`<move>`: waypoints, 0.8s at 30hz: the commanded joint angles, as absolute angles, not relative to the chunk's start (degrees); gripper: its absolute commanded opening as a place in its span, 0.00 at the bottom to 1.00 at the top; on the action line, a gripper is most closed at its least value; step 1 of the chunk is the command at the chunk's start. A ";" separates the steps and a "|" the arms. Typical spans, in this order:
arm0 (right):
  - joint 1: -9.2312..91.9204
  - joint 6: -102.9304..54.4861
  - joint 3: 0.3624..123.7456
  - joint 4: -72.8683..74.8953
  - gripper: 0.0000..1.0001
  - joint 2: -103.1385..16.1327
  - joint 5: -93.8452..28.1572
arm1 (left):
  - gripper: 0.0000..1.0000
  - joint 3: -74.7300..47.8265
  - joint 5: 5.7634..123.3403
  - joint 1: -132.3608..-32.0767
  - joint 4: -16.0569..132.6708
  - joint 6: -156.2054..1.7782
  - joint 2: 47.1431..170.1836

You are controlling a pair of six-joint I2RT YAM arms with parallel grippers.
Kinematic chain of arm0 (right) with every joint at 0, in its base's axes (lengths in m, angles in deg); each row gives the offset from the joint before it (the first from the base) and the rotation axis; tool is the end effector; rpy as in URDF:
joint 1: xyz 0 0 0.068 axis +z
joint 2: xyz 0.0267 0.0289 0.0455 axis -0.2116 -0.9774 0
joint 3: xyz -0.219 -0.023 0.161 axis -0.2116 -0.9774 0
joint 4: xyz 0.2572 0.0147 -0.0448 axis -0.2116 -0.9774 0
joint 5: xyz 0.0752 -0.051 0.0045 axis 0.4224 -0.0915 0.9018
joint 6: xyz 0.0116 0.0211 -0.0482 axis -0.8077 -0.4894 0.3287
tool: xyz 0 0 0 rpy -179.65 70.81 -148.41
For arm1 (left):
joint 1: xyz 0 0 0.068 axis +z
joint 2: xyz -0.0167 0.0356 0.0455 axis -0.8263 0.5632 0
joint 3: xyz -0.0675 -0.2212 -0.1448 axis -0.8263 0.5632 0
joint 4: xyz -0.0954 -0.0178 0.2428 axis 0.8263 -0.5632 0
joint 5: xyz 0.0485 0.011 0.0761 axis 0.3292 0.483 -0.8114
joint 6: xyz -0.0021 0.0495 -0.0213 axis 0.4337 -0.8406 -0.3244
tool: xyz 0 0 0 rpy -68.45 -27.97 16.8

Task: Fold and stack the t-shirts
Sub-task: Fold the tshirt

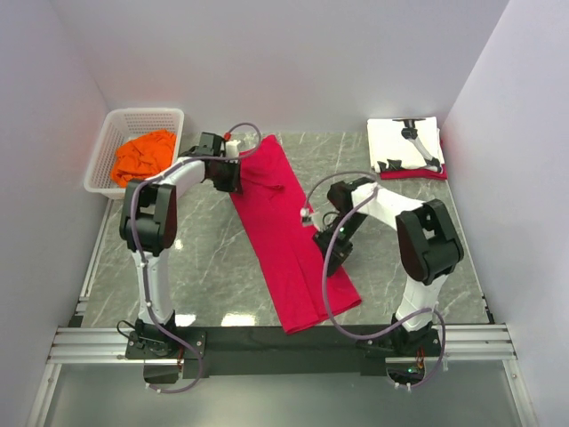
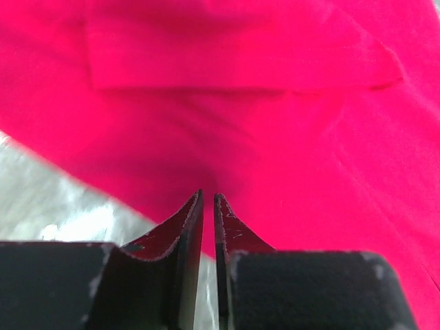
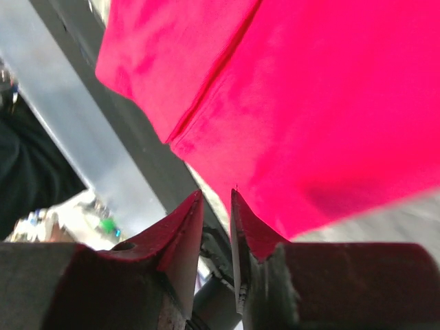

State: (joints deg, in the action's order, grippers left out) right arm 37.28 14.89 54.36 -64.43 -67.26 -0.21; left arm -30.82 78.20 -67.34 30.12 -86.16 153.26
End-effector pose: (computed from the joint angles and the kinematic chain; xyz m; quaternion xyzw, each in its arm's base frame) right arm 0.2593 0.1466 0.1709 0.4137 -0.8370 -0.3481 0.0840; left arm 0.4407 -0.1042 0.1803 0.1282 0.9331 -0.2157 0.2578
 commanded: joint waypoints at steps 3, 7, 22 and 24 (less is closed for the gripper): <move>33.23 14.06 58.49 -65.28 0.31 -64.11 -0.66 | 0.15 -38.04 75.54 -68.02 28.71 -84.84 160.67; 31.38 13.00 58.84 -64.13 0.31 -65.16 -2.34 | 0.14 -47.86 74.31 -67.94 25.45 -86.15 166.75; 35.24 6.94 63.23 -57.11 0.29 -73.24 -5.06 | 0.39 -65.05 77.38 -67.85 24.12 -93.98 173.19; 36.12 6.07 63.50 -55.79 0.28 -75.00 -5.94 | 0.40 -60.76 78.96 -67.50 25.69 -93.45 168.73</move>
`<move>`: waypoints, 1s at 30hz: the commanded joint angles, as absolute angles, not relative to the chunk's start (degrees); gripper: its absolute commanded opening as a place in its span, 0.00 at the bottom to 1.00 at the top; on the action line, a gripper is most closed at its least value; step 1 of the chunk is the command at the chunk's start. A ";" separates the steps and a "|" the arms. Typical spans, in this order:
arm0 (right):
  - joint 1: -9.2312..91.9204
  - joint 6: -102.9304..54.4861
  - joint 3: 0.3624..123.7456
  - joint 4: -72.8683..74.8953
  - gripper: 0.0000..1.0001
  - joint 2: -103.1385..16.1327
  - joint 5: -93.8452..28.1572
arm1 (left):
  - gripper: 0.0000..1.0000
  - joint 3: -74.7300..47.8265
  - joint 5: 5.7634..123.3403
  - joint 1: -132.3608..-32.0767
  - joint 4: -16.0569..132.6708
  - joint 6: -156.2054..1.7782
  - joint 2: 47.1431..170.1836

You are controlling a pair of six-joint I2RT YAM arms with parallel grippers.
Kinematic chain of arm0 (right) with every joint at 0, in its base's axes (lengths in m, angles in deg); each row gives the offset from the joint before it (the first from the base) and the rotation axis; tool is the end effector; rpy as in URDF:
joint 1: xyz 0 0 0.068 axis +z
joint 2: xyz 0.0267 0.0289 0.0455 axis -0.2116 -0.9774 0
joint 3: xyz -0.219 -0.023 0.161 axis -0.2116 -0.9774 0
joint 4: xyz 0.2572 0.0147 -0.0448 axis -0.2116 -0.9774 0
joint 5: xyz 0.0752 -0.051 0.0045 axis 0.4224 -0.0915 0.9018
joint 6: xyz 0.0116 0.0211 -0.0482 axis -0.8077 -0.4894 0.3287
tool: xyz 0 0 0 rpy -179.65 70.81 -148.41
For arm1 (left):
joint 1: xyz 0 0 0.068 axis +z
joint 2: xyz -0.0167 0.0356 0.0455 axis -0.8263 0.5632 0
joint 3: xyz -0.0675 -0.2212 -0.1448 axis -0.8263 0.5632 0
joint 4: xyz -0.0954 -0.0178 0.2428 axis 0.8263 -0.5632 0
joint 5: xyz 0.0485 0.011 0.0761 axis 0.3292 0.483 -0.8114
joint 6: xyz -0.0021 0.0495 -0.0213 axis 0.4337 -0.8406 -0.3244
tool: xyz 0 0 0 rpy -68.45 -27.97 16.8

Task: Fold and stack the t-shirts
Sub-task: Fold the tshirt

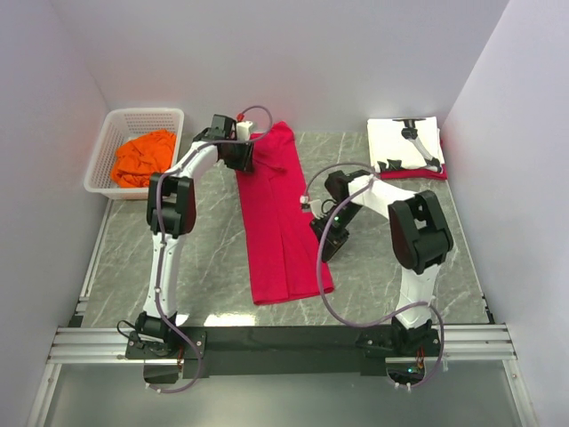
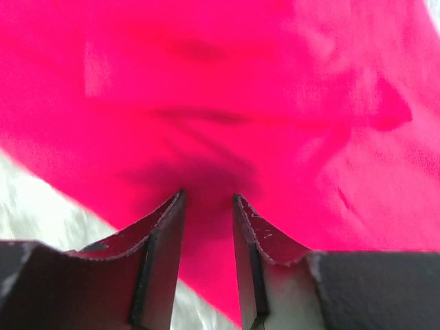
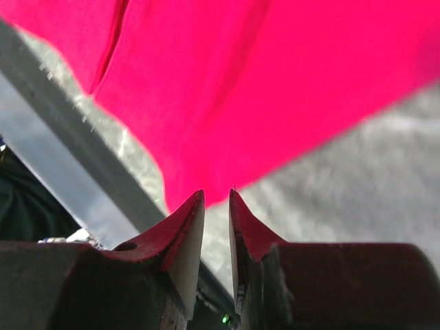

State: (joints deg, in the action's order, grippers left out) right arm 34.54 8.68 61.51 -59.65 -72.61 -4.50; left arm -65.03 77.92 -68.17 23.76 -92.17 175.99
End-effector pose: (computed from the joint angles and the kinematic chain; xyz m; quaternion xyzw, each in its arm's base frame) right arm 0.3017 0.1464 0.1673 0.3737 -0.8731 -0.3100 0.0426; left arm 0.5324 -0.1310 0.1667 0.1890 0.9098 -0.2022 0.3094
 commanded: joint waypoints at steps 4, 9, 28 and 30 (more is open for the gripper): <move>38.67 4.66 62.54 -53.94 0.28 -77.37 -7.08 | 0.40 -53.18 79.58 -66.62 29.13 -92.40 160.80; 42.10 3.16 59.55 -52.27 0.25 -78.26 -6.65 | 0.39 -49.13 80.11 -65.83 28.78 -91.34 156.14; 41.32 3.95 57.43 -53.94 0.31 -71.94 -3.13 | 0.32 -50.70 80.99 -70.22 30.19 -85.19 166.93; 39.82 4.12 58.22 -54.55 0.32 -71.85 -3.39 | 0.31 -51.14 80.81 -70.57 31.23 -84.23 168.25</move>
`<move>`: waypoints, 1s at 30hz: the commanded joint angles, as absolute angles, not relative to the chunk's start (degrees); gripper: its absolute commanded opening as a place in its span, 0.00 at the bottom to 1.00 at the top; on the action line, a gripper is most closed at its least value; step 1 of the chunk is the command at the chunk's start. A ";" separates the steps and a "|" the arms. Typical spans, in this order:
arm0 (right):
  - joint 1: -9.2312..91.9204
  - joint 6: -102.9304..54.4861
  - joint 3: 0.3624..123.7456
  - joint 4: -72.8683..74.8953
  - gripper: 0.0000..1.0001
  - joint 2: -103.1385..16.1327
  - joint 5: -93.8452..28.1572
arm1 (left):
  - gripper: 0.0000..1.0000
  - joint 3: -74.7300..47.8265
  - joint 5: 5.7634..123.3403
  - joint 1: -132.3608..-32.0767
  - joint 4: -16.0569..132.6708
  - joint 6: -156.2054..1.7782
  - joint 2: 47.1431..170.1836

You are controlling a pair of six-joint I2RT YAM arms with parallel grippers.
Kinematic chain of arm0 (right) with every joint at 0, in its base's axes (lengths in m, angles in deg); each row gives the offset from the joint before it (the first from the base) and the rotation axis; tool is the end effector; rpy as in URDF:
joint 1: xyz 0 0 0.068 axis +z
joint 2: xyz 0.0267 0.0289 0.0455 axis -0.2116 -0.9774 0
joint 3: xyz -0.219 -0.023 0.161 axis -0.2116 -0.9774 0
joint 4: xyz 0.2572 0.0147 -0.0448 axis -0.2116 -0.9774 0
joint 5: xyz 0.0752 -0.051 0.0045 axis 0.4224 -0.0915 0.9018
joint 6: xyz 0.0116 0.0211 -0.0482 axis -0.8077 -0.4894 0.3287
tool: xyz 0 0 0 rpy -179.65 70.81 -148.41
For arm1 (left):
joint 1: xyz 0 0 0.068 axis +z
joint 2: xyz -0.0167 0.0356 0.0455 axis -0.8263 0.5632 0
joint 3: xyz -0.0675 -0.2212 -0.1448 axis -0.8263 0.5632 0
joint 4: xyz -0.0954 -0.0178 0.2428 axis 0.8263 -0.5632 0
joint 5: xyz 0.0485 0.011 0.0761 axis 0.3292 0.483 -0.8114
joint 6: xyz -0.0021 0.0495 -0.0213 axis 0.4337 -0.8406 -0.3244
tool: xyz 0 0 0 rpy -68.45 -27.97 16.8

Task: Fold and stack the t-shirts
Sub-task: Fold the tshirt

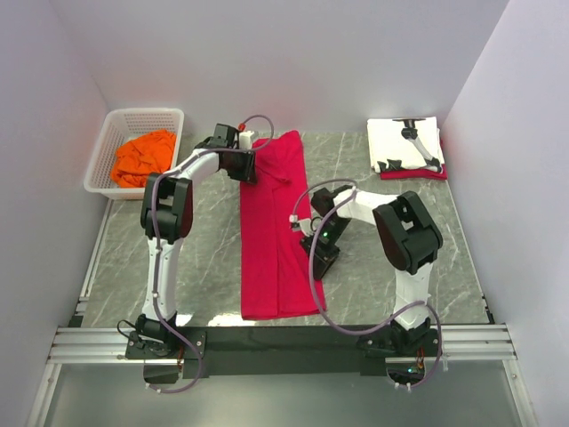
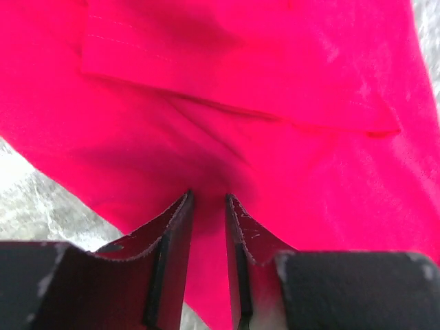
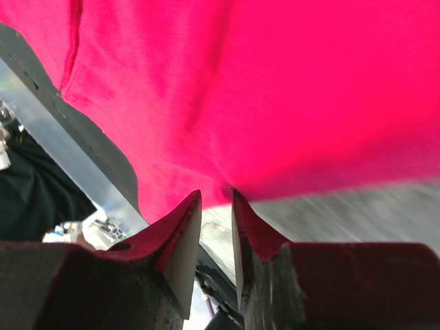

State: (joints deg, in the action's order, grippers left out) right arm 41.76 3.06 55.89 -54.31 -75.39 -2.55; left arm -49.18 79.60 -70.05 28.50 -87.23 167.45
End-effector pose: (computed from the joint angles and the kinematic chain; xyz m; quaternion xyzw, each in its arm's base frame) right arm 0.2723 0.1794 0.1307 0.3742 -0.8654 -0.3168 0.1030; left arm 0.4936 -0.1407 0.1617 0.1656 0.9187 -0.2321 0.2732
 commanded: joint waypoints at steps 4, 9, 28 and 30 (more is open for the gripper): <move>36.92 4.74 60.24 -55.43 0.33 -72.55 -4.36 | 0.31 -53.77 80.38 -70.66 31.95 -81.42 171.15; 33.58 5.00 62.44 -55.78 0.34 -73.25 -5.85 | 0.31 -60.54 78.09 -70.57 31.59 -79.22 175.63; 31.02 6.58 66.86 -54.82 0.38 -65.62 -9.28 | 0.59 -42.31 91.44 -68.73 45.97 -81.82 154.85; 32.60 8.43 64.48 -53.59 0.40 -60.46 -10.16 | 0.66 -32.89 92.23 -68.11 48.11 -85.26 143.16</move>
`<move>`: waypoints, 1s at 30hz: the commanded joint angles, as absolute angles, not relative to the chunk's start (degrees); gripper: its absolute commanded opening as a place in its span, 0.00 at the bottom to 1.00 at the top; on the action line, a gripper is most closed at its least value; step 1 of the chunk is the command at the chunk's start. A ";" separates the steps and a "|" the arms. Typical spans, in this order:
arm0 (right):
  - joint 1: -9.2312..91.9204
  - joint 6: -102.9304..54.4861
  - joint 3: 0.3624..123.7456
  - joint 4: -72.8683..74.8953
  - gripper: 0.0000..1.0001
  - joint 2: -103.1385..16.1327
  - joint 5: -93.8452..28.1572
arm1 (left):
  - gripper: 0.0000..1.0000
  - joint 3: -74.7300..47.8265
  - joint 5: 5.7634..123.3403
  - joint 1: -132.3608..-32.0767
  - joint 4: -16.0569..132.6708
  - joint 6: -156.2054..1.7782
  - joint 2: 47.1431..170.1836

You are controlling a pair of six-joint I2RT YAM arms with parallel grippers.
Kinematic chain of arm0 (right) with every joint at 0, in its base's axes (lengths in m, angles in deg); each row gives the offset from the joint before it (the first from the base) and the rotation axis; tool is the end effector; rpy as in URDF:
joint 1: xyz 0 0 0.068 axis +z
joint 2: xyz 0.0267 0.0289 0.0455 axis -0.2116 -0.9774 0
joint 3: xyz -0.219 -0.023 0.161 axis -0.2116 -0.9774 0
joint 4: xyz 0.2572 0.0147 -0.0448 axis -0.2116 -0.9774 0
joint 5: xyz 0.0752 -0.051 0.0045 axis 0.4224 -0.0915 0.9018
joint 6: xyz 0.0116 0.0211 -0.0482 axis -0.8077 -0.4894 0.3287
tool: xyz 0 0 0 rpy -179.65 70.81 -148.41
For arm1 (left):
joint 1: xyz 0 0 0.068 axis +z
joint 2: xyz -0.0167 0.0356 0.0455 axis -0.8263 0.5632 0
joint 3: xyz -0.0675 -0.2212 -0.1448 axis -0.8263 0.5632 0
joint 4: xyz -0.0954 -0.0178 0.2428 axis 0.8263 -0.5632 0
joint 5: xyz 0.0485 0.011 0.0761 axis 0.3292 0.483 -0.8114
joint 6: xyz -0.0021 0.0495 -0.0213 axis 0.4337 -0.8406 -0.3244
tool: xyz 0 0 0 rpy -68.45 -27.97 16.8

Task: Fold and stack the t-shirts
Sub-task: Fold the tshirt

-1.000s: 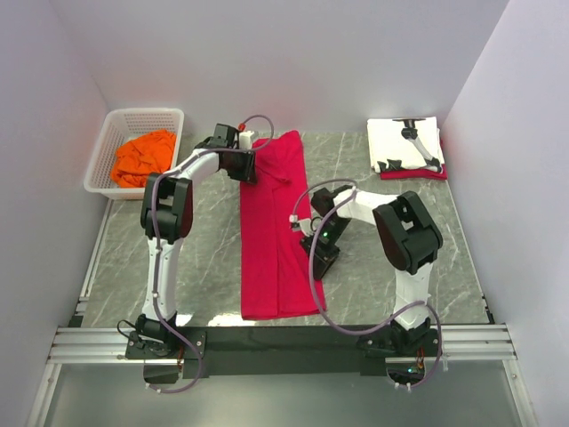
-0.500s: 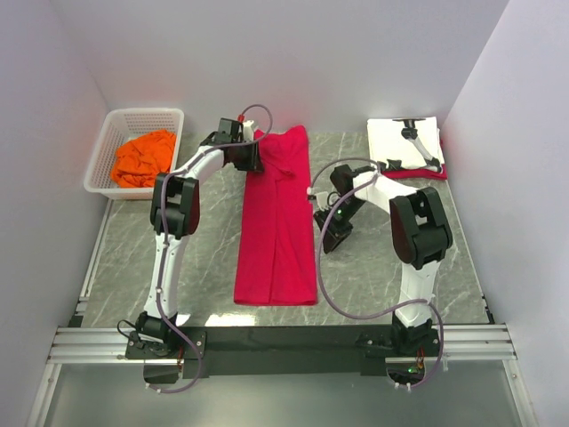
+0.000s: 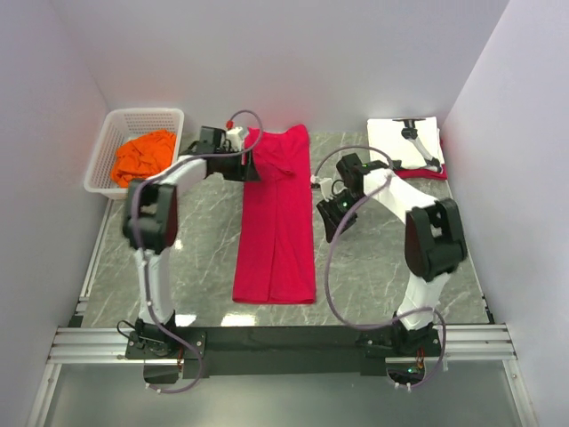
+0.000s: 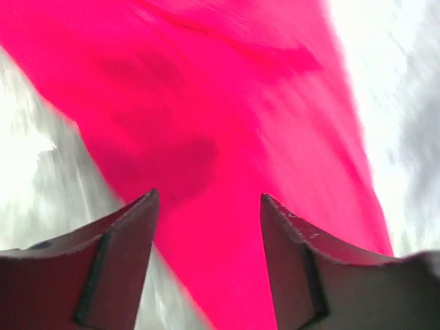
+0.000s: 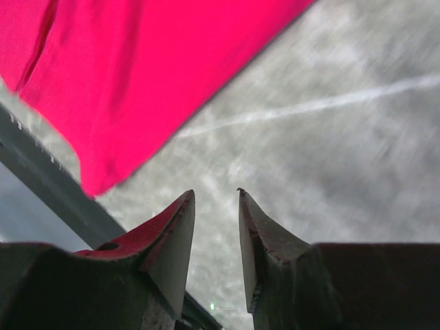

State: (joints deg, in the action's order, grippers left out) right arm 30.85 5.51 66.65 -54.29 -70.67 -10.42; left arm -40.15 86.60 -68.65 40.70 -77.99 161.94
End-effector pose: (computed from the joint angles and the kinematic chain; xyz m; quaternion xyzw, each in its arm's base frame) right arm 0.3338 0.1313 0.1978 -0.3550 0.8968 0.2570 0.0609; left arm 0.4844 -0.1297 0.1754 0.1159 0.8908 -0.3121 0.3093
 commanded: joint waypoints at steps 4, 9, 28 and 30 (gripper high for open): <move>37.96 11.77 54.05 -50.43 0.41 -49.90 -14.55 | 0.68 -22.25 98.81 -65.04 43.56 -100.08 127.77; 47.71 16.60 43.48 -46.48 0.46 -35.32 -21.22 | 0.65 -9.33 107.61 -61.61 19.37 -123.99 111.33; 81.12 20.30 23.78 -22.48 0.48 -34.75 -38.37 | 0.64 33.92 104.10 -64.59 6.10 -172.46 74.57; 82.43 20.03 23.16 -21.42 0.48 -35.89 -38.99 | 0.64 34.28 104.28 -65.03 6.72 -172.81 74.83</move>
State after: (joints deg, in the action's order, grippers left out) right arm 80.58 19.96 23.96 -27.87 -34.76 -35.43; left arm 33.51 103.53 -64.49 5.86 -166.81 74.99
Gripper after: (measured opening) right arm 0.480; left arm 0.643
